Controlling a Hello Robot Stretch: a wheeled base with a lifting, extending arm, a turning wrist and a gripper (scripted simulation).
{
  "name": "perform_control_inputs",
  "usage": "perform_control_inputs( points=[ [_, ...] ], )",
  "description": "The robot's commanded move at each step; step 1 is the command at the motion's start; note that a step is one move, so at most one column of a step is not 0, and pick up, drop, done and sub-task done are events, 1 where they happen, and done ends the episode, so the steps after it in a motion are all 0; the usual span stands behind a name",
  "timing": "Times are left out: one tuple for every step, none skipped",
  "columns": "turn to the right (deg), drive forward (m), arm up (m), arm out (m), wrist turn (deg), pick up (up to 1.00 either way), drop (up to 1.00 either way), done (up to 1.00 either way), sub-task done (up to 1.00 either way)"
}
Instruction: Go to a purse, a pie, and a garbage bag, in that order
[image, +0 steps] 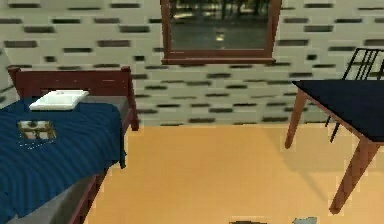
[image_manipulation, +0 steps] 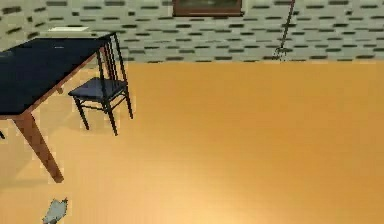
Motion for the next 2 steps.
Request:
perform_control_inputs(
  points=[
    [0.0, 0.8, 0.0, 0.0, 0.0, 0.0, 0.0, 0.0, 0.0],
    [-45.0, 0.0, 0.0, 0.0, 0.0, 0.0, 0.0, 0.0, 0.0]
  ],
)
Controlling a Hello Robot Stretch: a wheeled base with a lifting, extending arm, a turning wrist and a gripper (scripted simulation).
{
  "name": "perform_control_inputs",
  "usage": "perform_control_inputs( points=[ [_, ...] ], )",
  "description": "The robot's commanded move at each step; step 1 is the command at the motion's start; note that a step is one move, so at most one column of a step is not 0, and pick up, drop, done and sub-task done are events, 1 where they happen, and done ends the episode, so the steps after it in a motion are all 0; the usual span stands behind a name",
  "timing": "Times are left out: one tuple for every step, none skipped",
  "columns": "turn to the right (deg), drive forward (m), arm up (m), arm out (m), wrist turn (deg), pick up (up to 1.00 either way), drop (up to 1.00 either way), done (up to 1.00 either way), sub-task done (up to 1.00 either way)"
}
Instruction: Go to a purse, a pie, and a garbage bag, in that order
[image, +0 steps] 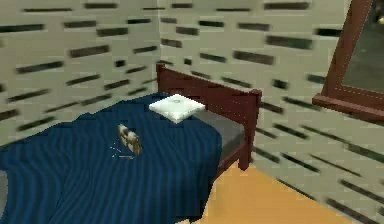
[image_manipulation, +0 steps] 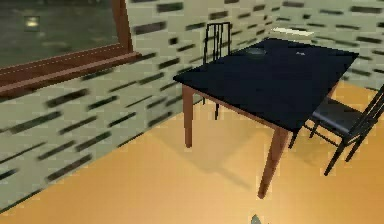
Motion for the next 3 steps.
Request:
perform_control_inputs(
  points=[
    [-21.0, 0.0, 0.0, 0.0, 0.0, 0.0, 0.0, 0.0, 0.0],
    [0.0, 0.0, 0.0, 0.0, 0.0, 0.0, 0.0, 0.0, 1.0],
    [-45.0, 0.0, 0.0, 0.0, 0.0, 0.0, 0.0, 0.0, 0.0]
  ],
)
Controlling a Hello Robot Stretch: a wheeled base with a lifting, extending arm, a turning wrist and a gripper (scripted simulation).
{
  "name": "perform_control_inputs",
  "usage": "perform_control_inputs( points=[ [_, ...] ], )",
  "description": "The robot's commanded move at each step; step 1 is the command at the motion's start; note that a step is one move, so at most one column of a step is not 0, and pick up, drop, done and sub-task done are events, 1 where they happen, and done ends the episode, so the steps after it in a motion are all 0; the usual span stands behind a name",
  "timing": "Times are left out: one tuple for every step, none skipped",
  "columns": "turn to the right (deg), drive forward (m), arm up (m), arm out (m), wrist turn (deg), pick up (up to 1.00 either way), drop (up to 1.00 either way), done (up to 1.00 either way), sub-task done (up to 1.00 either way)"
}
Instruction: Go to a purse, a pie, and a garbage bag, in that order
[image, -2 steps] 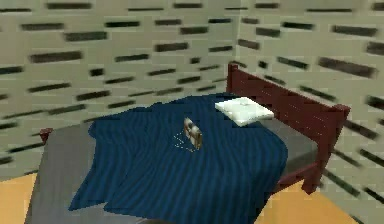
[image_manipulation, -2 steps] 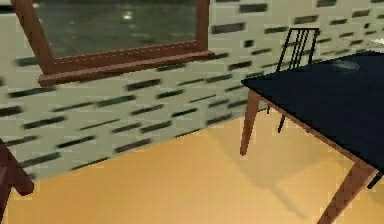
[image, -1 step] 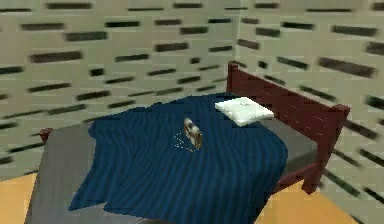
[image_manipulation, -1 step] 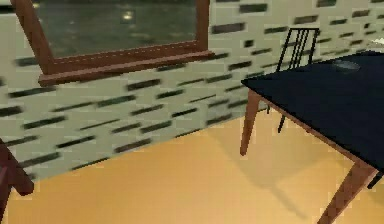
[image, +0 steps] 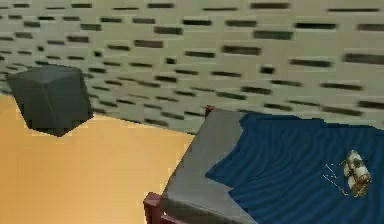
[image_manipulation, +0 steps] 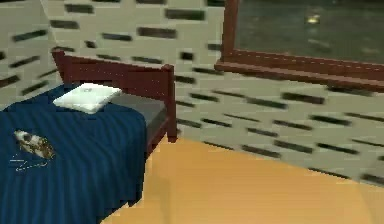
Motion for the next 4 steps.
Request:
perform_control_inputs(
  points=[
    [-45.0, 0.0, 0.0, 0.0, 0.0, 0.0, 0.0, 0.0, 0.0],
    [-21.0, 0.0, 0.0, 0.0, 0.0, 0.0, 0.0, 0.0, 0.0],
    [0.0, 0.75, 0.0, 0.0, 0.0, 0.0, 0.0, 0.0, 0.0],
    [3.0, 0.0, 0.0, 0.0, 0.0, 0.0, 0.0, 0.0, 0.0]
  ],
)
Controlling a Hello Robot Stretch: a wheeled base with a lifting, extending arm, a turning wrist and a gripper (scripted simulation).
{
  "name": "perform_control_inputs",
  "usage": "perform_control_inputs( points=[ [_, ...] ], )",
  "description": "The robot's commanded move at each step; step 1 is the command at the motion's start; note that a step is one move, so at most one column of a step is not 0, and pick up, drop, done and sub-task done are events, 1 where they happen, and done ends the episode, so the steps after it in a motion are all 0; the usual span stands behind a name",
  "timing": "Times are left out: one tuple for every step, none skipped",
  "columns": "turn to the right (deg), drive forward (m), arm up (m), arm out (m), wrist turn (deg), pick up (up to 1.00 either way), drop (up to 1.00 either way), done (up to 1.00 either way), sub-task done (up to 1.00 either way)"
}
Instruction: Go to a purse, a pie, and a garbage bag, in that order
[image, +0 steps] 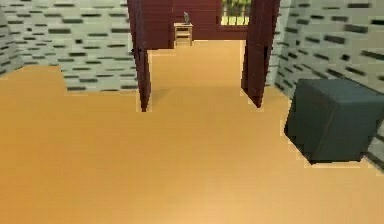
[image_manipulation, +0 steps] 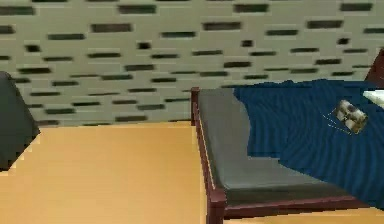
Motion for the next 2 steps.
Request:
perform_control_inputs(
  points=[
    [45.0, 0.0, 0.0, 0.0, 0.0, 0.0, 0.0, 0.0, 0.0],
    [45.0, 0.0, 0.0, 0.0, 0.0, 0.0, 0.0, 0.0, 0.0]
  ],
)
